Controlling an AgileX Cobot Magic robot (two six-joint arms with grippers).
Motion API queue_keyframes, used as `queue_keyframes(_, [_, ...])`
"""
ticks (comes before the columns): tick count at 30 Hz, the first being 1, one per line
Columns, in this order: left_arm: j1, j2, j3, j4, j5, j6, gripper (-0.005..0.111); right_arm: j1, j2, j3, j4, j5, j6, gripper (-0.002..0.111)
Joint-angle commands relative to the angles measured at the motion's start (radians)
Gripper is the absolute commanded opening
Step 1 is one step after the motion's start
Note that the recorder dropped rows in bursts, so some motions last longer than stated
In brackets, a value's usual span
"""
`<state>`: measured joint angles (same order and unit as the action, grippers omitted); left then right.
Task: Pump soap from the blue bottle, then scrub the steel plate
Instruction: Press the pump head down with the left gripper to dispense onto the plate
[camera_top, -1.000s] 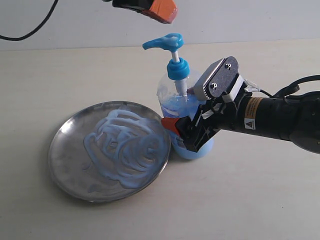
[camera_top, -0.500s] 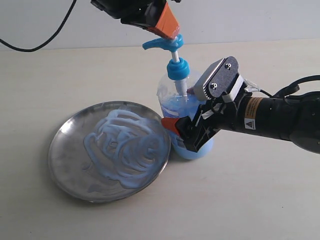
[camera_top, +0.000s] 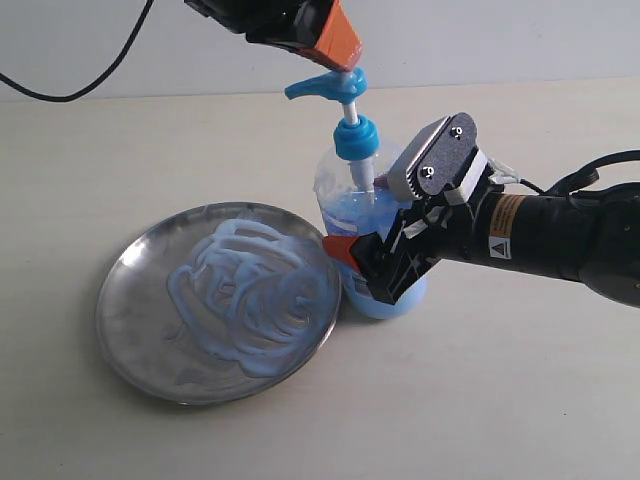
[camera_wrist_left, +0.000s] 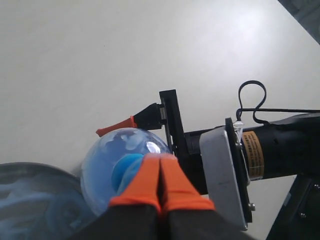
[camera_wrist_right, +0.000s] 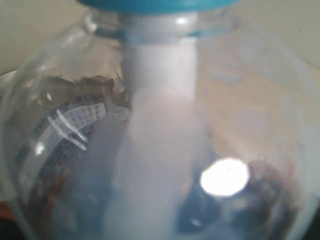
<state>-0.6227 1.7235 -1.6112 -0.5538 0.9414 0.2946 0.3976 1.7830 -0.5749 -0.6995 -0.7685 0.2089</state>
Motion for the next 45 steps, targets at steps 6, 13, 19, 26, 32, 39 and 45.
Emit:
queue_keyframes(6, [-0.004, 0.006, -0.008, 0.005, 0.028, -0.015, 0.000, -0.002, -0.004, -0.014, 0.000, -0.042, -0.007, 0.000])
queue_keyframes(13, [-0.004, 0.034, -0.008, 0.032, 0.069, -0.034, 0.000, -0.002, -0.004, -0.014, 0.000, -0.042, -0.007, 0.000])
queue_keyframes(19, [-0.004, 0.034, -0.008, 0.045, 0.077, -0.040, 0.000, -0.002, -0.004, -0.014, 0.000, -0.042, -0.007, 0.000])
queue_keyframes(26, [-0.004, 0.042, -0.008, 0.045, 0.077, -0.054, 0.000, -0.002, -0.004, -0.014, -0.015, -0.042, -0.007, 0.000])
queue_keyframes(32, [-0.004, 0.068, -0.008, 0.042, 0.091, -0.063, 0.000, -0.002, -0.004, -0.014, -0.014, -0.042, -0.016, 0.000])
queue_keyframes(39, [-0.004, 0.068, -0.008, 0.069, 0.135, -0.072, 0.000, -0.002, -0.004, -0.014, -0.014, -0.042, -0.018, 0.000])
queue_keyframes(45, [-0.004, 0.080, -0.006, 0.107, 0.148, -0.119, 0.000, -0.002, -0.004, -0.014, -0.014, -0.042, -0.023, 0.000])
